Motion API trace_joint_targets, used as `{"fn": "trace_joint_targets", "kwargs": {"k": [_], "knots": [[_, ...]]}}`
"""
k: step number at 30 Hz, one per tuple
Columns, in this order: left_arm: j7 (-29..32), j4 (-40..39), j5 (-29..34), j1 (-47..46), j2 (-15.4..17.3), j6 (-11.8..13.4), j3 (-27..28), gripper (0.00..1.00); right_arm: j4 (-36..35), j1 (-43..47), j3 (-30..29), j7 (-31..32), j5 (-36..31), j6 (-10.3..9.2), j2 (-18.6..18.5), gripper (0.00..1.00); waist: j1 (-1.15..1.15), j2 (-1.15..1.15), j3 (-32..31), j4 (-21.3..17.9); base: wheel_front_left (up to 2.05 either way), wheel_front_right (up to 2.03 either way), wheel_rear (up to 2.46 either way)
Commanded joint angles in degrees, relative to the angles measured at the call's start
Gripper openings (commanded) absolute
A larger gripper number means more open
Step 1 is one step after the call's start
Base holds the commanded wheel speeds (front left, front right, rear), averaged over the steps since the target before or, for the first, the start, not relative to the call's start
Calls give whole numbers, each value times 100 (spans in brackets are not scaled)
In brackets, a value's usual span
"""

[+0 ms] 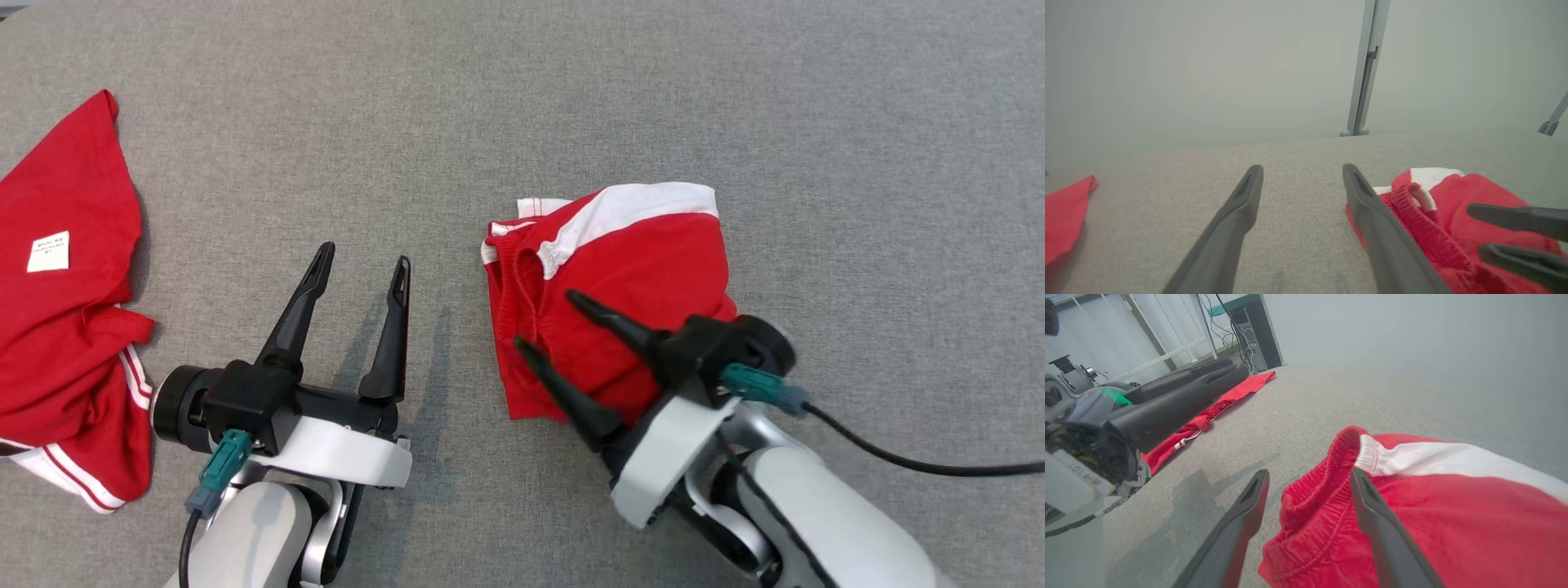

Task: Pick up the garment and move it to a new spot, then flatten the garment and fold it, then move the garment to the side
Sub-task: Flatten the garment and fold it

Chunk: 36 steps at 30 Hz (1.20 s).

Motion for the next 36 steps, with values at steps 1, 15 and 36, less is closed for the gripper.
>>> {"fn": "trace_joint_targets", "kwargs": {"k": [1, 15, 36], "knots": [[-29, 5, 16, -45, 30, -17, 32, 100, -67, 50, -104, -107, -131, 2, -90, 100, 0, 0, -24, -14, 0, 0, 0], [-22, -177, -148, 282, 247, 245, 368, 100, -1220, 1342, -2824, -909, -654, 2, 131, 100, 0, 0, -434, -310, 0, 0, 0], [-32, -389, -159, 1233, 284, -234, 1151, 100, -975, 2613, -3942, -1558, -1385, 2, 118, 100, 0, 0, -1784, -511, 0, 0, 0]]}}
